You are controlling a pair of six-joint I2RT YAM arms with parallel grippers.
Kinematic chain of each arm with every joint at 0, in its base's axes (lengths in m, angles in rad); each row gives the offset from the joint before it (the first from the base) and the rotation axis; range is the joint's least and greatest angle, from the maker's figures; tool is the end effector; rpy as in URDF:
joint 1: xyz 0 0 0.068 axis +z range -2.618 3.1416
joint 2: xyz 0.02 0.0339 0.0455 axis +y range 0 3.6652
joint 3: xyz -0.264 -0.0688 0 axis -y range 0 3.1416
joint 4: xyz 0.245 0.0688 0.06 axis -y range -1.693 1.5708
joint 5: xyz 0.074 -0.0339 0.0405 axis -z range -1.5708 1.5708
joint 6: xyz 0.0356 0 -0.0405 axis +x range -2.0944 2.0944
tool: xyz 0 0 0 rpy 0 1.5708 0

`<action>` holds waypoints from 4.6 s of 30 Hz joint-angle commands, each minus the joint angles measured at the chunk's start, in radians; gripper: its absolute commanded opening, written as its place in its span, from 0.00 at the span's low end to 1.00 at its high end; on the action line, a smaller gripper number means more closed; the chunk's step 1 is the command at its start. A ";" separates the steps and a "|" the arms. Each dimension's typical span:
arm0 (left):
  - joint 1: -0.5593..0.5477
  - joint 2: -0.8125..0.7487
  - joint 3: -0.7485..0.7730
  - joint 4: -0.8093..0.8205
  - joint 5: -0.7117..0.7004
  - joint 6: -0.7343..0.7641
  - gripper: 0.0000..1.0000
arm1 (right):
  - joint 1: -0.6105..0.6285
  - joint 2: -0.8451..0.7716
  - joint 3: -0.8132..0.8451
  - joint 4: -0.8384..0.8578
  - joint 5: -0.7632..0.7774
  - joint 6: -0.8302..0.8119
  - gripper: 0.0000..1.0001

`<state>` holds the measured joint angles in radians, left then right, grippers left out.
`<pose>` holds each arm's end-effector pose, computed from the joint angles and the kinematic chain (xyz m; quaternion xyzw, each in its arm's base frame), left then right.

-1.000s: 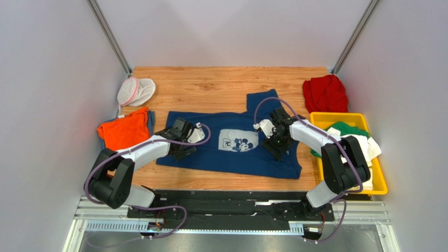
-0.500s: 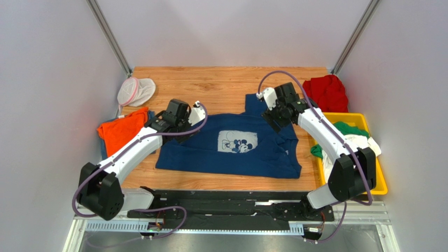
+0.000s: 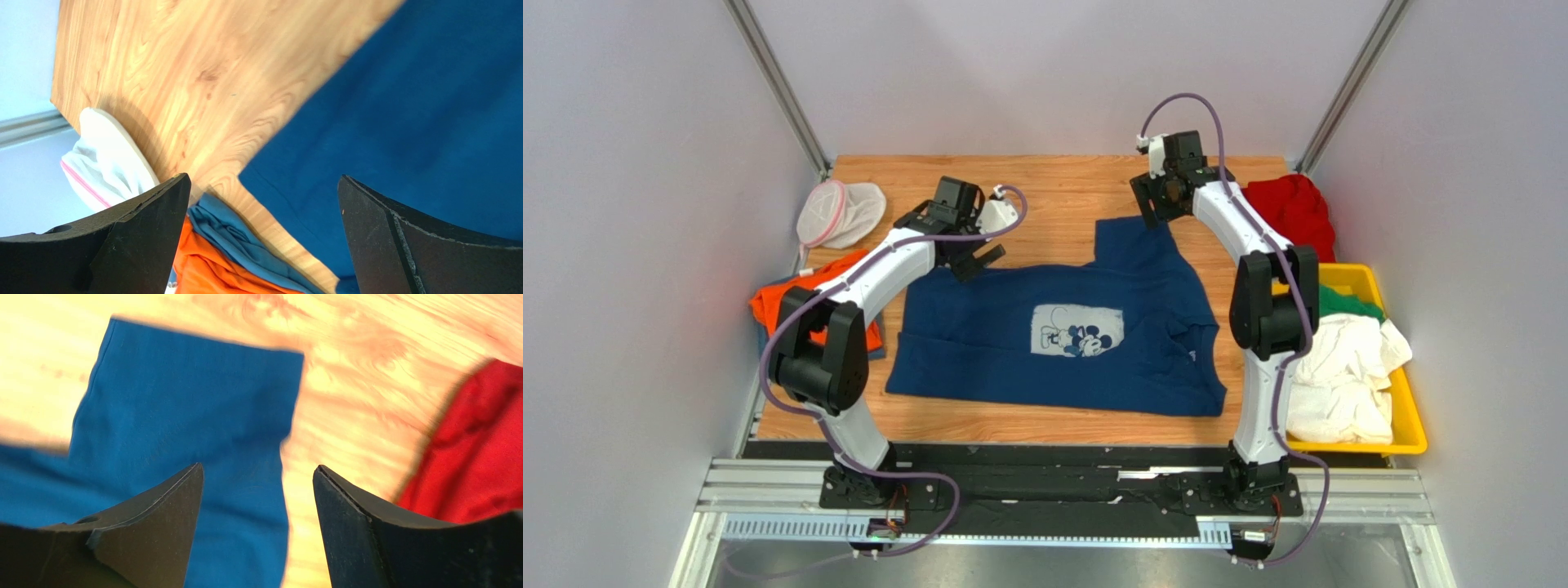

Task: Fold and stack the t-shirts
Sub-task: Fold the tshirt

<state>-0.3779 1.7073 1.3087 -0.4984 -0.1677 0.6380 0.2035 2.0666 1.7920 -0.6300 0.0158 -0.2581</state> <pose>0.3489 -0.1321 0.2500 0.4332 0.8352 0.1211 0.3164 0.4559 0.0935 0.2509 -0.2137 0.9205 -0.0164 0.3266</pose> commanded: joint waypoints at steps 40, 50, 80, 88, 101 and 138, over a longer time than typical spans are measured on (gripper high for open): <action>0.079 0.103 0.104 -0.057 0.007 0.022 0.98 | -0.085 0.409 0.406 -0.011 -0.112 0.105 0.62; 0.079 0.084 0.072 -0.049 -0.001 0.035 0.98 | -0.084 0.412 0.386 -0.025 -0.131 0.095 0.43; 0.243 0.276 0.279 -0.204 0.236 -0.006 0.90 | -0.082 0.210 0.184 -0.016 -0.189 0.051 0.00; 0.284 0.353 0.343 -0.261 0.312 0.006 0.85 | -0.082 0.129 0.139 -0.017 -0.203 0.049 0.00; 0.332 0.431 0.382 -0.335 0.361 0.057 0.52 | -0.079 0.076 0.115 -0.030 -0.220 0.059 0.00; 0.312 0.181 0.233 -0.332 0.270 0.009 0.00 | -0.033 -0.290 -0.201 -0.089 -0.292 0.022 0.00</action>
<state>-0.0540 1.9640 1.5723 -0.8360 0.1284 0.6487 0.1520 1.8767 1.6360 -0.7078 -0.2409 -0.2142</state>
